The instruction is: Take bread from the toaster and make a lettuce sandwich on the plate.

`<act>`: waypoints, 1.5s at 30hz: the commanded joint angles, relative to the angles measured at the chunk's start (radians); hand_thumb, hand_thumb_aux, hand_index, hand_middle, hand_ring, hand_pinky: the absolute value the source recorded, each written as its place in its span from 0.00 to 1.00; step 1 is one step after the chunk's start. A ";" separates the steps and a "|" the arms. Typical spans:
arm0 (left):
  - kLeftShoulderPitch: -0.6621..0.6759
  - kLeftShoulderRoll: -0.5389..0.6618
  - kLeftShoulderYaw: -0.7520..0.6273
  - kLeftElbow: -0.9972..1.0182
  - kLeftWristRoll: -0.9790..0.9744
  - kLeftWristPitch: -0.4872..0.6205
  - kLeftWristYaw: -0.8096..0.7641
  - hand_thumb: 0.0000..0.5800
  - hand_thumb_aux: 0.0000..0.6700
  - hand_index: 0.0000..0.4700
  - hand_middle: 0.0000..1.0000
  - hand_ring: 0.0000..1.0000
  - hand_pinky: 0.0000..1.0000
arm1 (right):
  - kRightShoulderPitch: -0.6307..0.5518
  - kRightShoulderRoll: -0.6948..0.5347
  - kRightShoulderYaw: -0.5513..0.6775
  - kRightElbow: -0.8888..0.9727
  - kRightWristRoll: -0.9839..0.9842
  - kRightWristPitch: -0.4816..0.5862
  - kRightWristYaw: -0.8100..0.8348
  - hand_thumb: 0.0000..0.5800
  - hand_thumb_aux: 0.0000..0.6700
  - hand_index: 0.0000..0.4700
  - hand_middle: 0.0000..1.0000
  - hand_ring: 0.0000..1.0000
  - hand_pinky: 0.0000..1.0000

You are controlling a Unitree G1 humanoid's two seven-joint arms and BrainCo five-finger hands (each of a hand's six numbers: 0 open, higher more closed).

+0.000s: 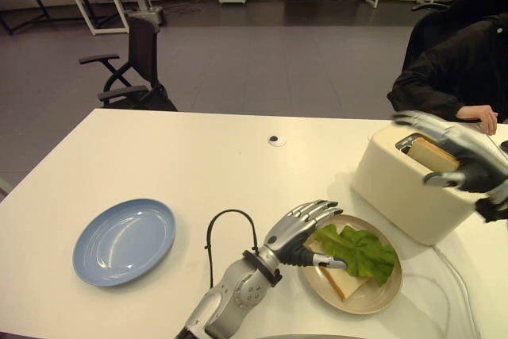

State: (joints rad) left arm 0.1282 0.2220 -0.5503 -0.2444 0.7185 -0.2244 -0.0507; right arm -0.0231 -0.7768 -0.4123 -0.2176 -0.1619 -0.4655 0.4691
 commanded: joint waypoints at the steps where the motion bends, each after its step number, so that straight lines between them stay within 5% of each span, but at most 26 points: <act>1: 0.043 0.009 0.040 -0.085 -0.120 -0.039 -0.014 0.00 0.00 0.00 0.00 0.00 0.00 | 0.100 -0.042 -0.056 0.096 -0.186 0.042 -0.070 0.00 0.00 0.00 0.00 0.00 0.00; 4: 0.070 0.020 0.084 -0.146 -0.206 -0.069 -0.017 0.00 0.00 0.00 0.00 0.00 0.00 | 0.113 -0.070 -0.041 0.203 -0.272 0.079 -0.128 0.00 0.00 0.00 0.00 0.00 0.00; 6: 0.081 0.034 0.098 -0.165 -0.231 -0.081 -0.028 0.00 0.00 0.00 0.00 0.00 0.00 | 0.118 -0.069 -0.011 0.221 -0.282 0.098 -0.130 0.21 0.11 0.11 0.00 0.00 0.00; 7: 0.086 0.039 0.102 -0.169 -0.235 -0.086 -0.032 0.00 0.00 0.00 0.00 0.00 0.00 | 0.121 -0.065 0.003 0.219 -0.279 0.106 -0.127 0.76 0.51 0.51 0.00 0.00 0.00; 9: 0.098 0.045 0.106 -0.172 -0.237 -0.094 -0.036 0.00 0.00 0.00 0.00 0.00 0.00 | 0.122 -0.061 0.023 0.216 -0.271 0.127 -0.123 0.92 0.71 0.71 0.00 0.00 0.00; 14: 0.132 0.050 0.117 -0.170 -0.237 -0.105 -0.035 0.00 0.00 0.00 0.00 0.00 0.00 | 0.102 -0.065 0.062 0.239 -0.241 0.170 -0.118 0.94 0.76 0.76 0.00 0.00 0.00; 16: 0.138 0.050 0.121 -0.170 -0.238 -0.106 -0.036 0.00 0.00 0.00 0.00 0.00 0.00 | 0.101 -0.061 0.076 0.233 -0.207 0.171 -0.103 1.00 1.00 1.00 0.00 0.00 0.00; 24: 0.164 0.053 0.162 -0.163 -0.237 -0.116 -0.017 0.00 0.00 0.00 0.00 0.00 0.00 | 0.013 -0.066 0.013 0.246 0.086 0.233 -0.010 1.00 1.00 1.00 0.00 0.00 0.00; 29: 0.191 0.100 0.275 -0.204 -0.211 -0.180 0.033 0.00 0.00 0.00 0.00 0.00 0.00 | -0.031 -0.152 -0.167 0.114 0.549 0.414 0.255 1.00 1.00 1.00 0.00 0.00 0.00; 33: 0.204 0.127 0.330 -0.250 -0.125 -0.269 0.081 0.00 0.00 0.00 0.00 0.00 0.00 | -0.058 -0.225 -0.197 0.048 0.762 0.539 0.433 1.00 1.00 1.00 0.00 0.00 0.00; 37: 0.206 0.136 0.335 -0.311 0.003 -0.368 0.122 0.00 0.00 0.00 0.00 0.00 0.00 | -0.074 -0.247 -0.053 0.017 0.830 0.603 0.622 1.00 1.00 1.00 0.00 0.00 0.00; 45: 0.200 0.108 0.265 -0.410 0.275 -0.456 0.131 0.00 0.00 0.00 0.00 0.00 0.00 | -0.191 -0.183 0.419 0.077 0.557 0.471 0.869 1.00 1.00 1.00 0.00 0.00 0.00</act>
State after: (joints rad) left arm 0.3375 0.3279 -0.2604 -0.6457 0.9418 -0.6673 0.0950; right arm -0.1870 -0.9810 -0.0613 -0.1487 0.4465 0.0317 1.3116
